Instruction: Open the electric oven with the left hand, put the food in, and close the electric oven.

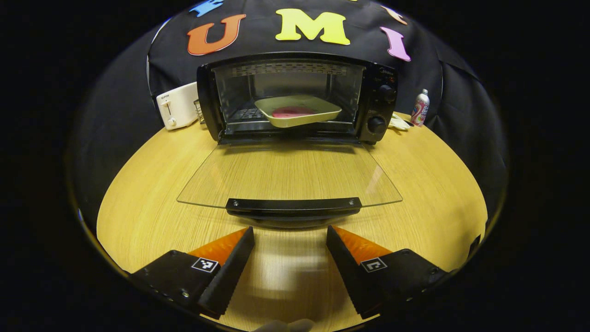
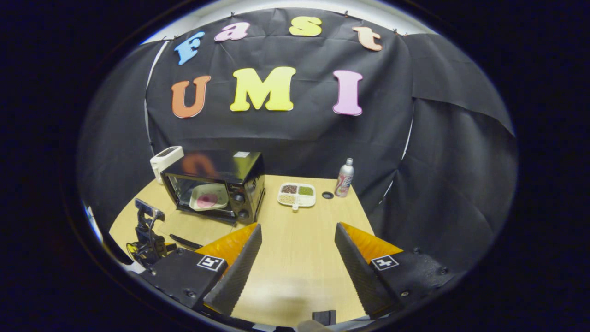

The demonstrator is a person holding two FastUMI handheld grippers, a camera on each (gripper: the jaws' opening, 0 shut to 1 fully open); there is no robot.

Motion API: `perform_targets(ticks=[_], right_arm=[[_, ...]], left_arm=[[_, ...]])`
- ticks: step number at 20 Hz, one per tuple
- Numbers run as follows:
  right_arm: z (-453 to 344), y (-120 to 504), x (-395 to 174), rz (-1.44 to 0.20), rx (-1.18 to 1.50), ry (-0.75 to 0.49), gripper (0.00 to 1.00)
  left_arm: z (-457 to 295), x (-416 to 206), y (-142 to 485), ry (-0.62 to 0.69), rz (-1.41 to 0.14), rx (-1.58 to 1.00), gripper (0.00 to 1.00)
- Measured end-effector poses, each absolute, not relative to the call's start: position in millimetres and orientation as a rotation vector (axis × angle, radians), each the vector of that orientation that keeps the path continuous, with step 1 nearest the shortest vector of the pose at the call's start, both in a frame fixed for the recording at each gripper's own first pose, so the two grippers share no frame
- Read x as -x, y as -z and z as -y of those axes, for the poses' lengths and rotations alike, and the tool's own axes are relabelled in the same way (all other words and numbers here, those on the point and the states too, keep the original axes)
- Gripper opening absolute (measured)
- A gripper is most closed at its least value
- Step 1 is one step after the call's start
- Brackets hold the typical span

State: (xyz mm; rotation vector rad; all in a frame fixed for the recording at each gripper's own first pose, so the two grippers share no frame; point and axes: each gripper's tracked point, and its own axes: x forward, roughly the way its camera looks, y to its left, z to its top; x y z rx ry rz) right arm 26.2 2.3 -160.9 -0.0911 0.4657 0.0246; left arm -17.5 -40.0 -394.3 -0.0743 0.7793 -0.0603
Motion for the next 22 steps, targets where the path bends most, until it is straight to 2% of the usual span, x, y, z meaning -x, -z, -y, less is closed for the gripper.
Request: perform_targets(ticks=[7, 8, 10, 11, 12, 22], right_arm=[[-5, 164, -32, -0.478, 0.07, -0.014, 0.96], [-5, 163, -34, -0.477, 0.071, -0.011, 1.0], [-4, 162, -34, -0.473, 0.067, -0.007, 1.0], [-4, 160, -34, -0.472, 0.065, -0.009, 1.0], [-5, 161, -36, -0.471, 0.063, -0.01, 0.96], [-11, 154, -41, -0.449, 0.031, -0.024, 1.0]], left_arm=[[43, 10, 397, 0.075, -0.772, 0.059, 0.96], [44, 10, 395, 0.076, -0.77, 0.063, 0.96], [44, 9, 392, 0.077, -0.769, 0.062, 0.96], [44, 9, 389, 0.076, -0.762, 0.063, 1.0], [44, 8, 386, 0.078, -0.757, 0.059, 0.96], [35, -21, 321, 0.063, -0.645, 0.093, 0.98]])
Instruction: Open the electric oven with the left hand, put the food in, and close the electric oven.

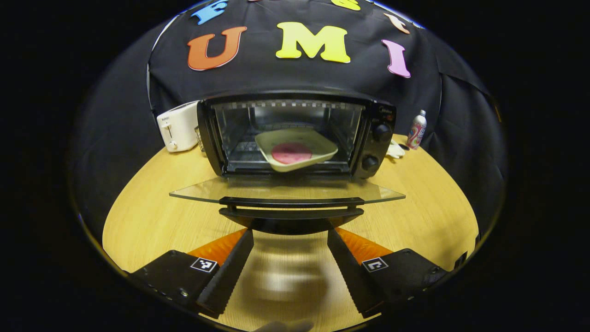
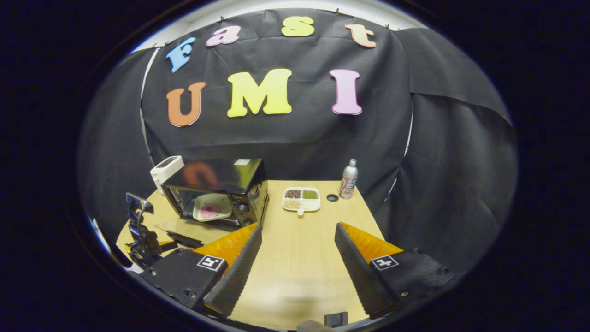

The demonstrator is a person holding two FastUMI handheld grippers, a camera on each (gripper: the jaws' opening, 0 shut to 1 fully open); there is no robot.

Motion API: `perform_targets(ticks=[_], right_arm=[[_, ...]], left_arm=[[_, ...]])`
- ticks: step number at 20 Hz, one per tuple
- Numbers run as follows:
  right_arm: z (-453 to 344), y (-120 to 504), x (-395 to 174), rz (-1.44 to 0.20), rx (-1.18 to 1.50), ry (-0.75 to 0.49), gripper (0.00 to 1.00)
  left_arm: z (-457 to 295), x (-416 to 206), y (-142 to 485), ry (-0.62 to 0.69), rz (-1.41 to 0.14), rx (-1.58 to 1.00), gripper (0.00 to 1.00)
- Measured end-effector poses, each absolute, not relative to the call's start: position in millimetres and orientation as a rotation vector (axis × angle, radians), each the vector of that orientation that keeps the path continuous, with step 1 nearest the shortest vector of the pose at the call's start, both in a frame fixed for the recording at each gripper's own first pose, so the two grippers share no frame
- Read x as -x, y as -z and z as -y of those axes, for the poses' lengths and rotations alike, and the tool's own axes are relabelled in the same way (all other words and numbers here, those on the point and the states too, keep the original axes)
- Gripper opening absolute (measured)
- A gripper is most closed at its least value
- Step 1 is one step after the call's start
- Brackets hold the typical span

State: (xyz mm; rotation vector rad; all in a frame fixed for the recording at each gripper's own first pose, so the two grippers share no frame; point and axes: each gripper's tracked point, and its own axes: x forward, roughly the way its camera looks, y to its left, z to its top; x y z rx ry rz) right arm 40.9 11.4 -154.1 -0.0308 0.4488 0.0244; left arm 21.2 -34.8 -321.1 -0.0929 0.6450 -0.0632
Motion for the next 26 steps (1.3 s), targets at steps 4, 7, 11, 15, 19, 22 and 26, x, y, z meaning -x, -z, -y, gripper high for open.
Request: perform_targets(ticks=[4, 7, 11, 15, 19, 22, 26], right_arm=[[-9, 151, -43, -0.431, 0.005, -0.015, 0.97], [-9, 148, -44, -0.416, -0.023, -0.005, 0.97], [-1, 143, -44, -0.391, -0.06, 0.025, 0.96], [4, 141, -44, -0.379, -0.077, 0.053, 0.96], [1, 136, -42, -0.371, -0.078, 0.055, 0.96], [-3, 131, -43, -0.363, -0.07, 0.045, 0.96], [-5, 125, -43, -0.348, -0.068, 0.023, 1.0]], left_arm=[[31, -39, 297, 0.064, -0.603, 0.084, 0.96], [28, -55, 285, 0.068, -0.585, 0.069, 0.96], [31, -73, 269, 0.088, -0.568, 0.056, 0.96], [33, -101, 252, 0.098, -0.529, 0.043, 0.96], [39, -111, 250, 0.104, -0.522, 0.053, 0.96], [44, -106, 247, 0.114, -0.517, 0.054, 0.96], [43, -97, 238, 0.116, -0.499, 0.049, 0.96]])
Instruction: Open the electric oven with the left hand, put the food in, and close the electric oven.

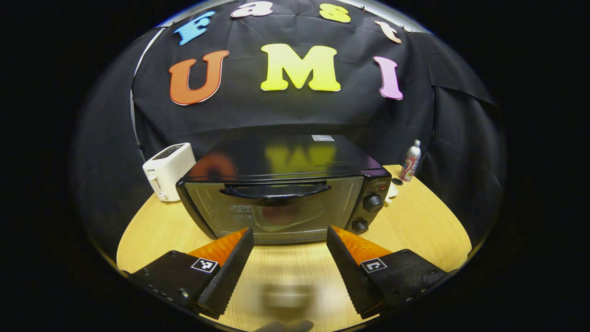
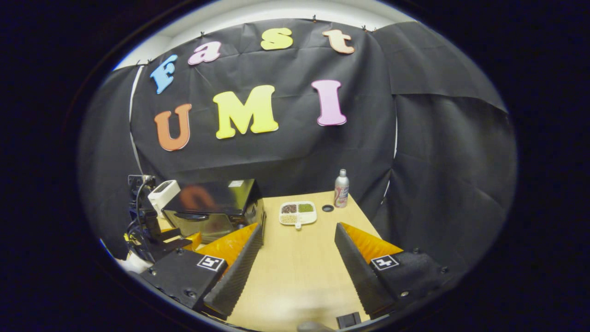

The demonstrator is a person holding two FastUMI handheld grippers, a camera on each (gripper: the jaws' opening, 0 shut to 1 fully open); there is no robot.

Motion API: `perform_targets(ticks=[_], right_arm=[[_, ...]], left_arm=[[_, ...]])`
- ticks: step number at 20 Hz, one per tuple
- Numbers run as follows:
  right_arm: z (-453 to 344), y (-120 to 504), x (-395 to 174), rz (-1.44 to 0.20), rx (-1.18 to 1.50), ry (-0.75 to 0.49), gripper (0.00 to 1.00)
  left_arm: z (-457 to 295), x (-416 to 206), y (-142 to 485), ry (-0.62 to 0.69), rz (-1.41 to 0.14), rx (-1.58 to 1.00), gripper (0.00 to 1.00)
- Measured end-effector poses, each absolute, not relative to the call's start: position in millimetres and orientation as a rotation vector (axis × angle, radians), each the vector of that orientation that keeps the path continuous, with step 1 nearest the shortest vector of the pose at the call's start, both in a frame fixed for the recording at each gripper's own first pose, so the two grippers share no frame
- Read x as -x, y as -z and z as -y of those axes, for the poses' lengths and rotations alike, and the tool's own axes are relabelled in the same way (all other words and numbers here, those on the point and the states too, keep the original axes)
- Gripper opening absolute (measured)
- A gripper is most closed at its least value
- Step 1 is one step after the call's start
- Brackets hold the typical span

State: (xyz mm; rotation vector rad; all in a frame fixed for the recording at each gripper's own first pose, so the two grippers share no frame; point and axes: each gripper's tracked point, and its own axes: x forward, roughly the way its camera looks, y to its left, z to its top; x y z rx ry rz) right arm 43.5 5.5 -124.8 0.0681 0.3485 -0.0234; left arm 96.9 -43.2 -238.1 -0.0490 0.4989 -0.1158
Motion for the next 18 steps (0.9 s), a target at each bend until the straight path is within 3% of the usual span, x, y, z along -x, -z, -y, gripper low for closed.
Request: perform_targets(ticks=[8, 12, 18], right_arm=[[-10, 114, -42, -0.311, -0.061, -0.1, 0.96], [1, 100, -40, -0.287, -0.061, -0.179, 1.0], [25, 54, -20, -0.16, -0.052, -0.154, 0.96]], left_arm=[[40, -58, 186, 0.026, -0.422, 0.019, 0.96], [48, -25, 129, -0.05, -0.337, 0.032, 0.96], [47, 17, 18, -0.053, -0.141, 0.029, 0.96]])
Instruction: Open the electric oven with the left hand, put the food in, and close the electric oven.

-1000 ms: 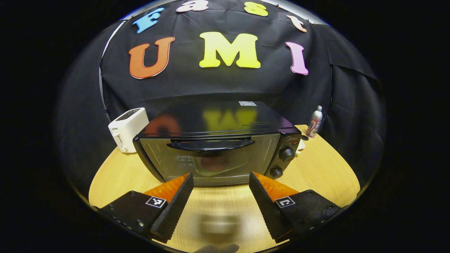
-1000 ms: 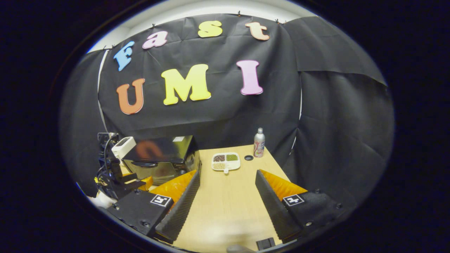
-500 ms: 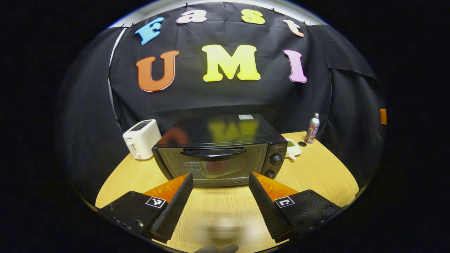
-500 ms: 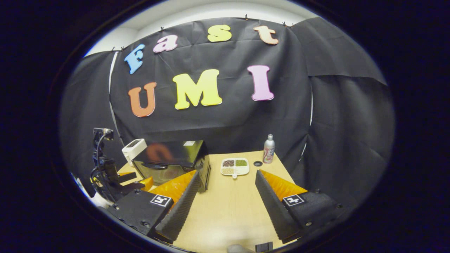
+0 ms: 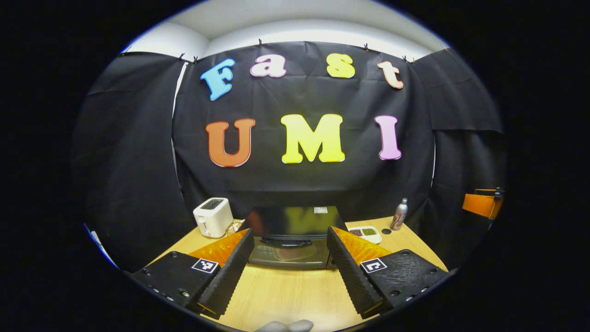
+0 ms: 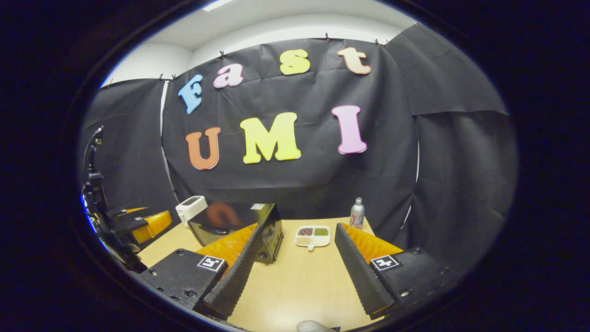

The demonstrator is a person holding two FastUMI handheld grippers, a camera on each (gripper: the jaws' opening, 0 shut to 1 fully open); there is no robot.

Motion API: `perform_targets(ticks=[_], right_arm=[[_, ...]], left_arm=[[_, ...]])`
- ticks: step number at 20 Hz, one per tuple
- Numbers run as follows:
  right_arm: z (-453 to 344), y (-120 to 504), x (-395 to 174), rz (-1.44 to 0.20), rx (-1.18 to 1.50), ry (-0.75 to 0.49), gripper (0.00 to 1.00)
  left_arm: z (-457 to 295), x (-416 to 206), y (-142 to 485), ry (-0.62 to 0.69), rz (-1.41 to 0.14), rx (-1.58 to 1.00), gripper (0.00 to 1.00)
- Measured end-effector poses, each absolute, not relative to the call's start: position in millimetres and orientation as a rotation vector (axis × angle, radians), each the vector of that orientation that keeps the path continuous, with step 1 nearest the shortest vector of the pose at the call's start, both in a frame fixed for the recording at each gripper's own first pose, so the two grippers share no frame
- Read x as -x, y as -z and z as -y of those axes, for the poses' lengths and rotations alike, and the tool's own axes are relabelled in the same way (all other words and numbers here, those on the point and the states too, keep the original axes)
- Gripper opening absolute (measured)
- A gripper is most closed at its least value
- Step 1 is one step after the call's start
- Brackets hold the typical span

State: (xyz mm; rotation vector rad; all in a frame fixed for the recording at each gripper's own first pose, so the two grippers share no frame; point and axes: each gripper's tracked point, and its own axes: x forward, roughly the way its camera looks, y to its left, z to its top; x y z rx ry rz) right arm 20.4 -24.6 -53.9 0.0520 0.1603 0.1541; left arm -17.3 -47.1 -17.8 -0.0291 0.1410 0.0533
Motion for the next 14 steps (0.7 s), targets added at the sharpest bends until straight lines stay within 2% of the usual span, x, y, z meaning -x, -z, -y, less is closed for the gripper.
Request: perform_targets(ticks=[4, 5, 6, 7, 8, 11, 14], right_arm=[[19, 23, 7, -0.073, -0.032, -0.105, 0.96], [17, 18, 15, -0.06, -0.033, -0.094, 1.0], [14, 12, 23, -0.043, -0.032, -0.081, 0.96], [13, 8, 31, -0.033, -0.025, -0.064, 1.0], [14, 3, 41, -0.023, -0.016, -0.044, 0.96], [9, -6, 62, 0.002, 0.003, -0.003, 0.96], [-2, -5, 79, 0.0, -0.02, -0.014, 0.96]], left_arm=[[37, 49, -33, 0.002, -0.046, 0.039, 0.97], [32, 59, -41, 0.006, -0.035, 0.047, 0.97], [26, 67, -47, 0.013, -0.022, 0.052, 0.97], [19, 74, -48, 0.014, -0.015, 0.058, 0.97], [14, 80, -47, 0.02, -0.019, 0.061, 0.97], [-10, 96, -36, 0.0, -0.053, 0.043, 0.97], [-19, 110, -37, -0.007, -0.045, 0.055, 0.96]])
